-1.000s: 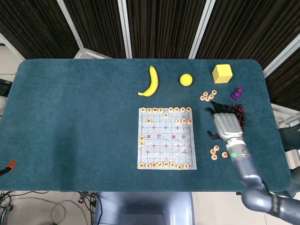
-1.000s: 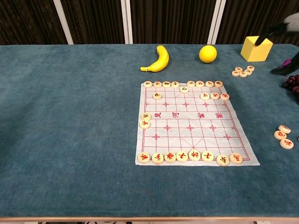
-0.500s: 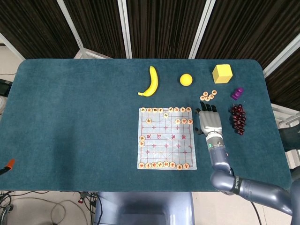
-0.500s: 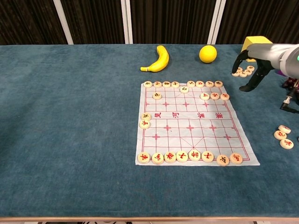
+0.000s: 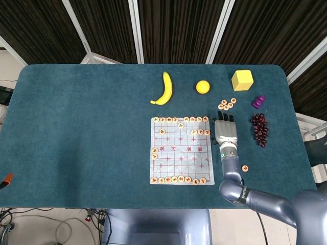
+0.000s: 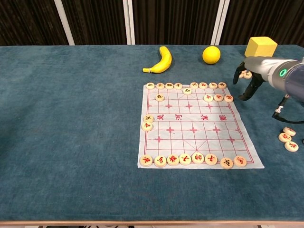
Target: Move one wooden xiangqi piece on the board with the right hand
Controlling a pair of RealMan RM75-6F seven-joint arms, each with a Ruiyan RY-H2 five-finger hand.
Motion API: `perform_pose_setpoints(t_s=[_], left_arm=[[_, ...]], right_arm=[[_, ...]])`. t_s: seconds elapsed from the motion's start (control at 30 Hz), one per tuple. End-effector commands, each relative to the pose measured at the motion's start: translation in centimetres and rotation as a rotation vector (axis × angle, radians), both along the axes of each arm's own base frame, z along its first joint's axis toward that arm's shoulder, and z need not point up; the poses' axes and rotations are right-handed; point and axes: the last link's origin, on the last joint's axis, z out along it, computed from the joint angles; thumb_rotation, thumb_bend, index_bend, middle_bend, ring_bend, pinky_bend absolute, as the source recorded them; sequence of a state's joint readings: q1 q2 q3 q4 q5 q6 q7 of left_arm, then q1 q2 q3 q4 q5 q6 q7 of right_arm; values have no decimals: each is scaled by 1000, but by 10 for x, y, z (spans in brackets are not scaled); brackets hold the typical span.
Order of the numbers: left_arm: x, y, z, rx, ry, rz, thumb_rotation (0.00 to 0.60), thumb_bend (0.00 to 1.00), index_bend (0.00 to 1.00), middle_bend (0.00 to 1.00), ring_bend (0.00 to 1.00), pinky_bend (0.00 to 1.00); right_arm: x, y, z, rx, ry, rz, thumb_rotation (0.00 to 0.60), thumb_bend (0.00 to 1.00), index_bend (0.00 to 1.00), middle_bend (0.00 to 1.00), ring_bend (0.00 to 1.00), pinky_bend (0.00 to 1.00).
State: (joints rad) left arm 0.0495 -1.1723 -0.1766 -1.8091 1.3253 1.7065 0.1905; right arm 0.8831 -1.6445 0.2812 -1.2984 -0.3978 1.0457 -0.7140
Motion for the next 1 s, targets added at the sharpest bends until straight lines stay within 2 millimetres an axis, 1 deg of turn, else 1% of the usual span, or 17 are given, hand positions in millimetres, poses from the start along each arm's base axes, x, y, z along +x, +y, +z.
perform_pose_setpoints(t_s=[0.03, 0.3, 0.6, 0.83, 1.0], left_arm=[[0, 0, 0, 1, 4, 1, 600, 27, 7, 0, 0, 64], [-1, 0, 1, 5, 6, 1, 600, 27, 7, 0, 0, 64], [-2, 0, 2, 6, 8, 0, 600, 27, 7, 0, 0, 64], [-1, 0, 2, 8, 8, 0, 600, 27, 7, 0, 0, 64], [-2, 0, 2, 7, 9, 0, 600, 27, 8, 0, 0, 64]], right_arm=[[4, -3, -7, 11, 4, 3, 600, 374, 336, 0, 0, 38], [6, -8, -21, 22, 26, -6, 600, 374, 367, 0, 0, 38], [0, -10, -25, 22, 35, -23, 600, 374, 391, 0, 0, 38], [2, -12, -28, 20, 30, -21, 600, 374, 428, 0, 0, 38], [3, -13, -31, 17, 28, -20, 600, 374, 435, 0, 0, 38]])
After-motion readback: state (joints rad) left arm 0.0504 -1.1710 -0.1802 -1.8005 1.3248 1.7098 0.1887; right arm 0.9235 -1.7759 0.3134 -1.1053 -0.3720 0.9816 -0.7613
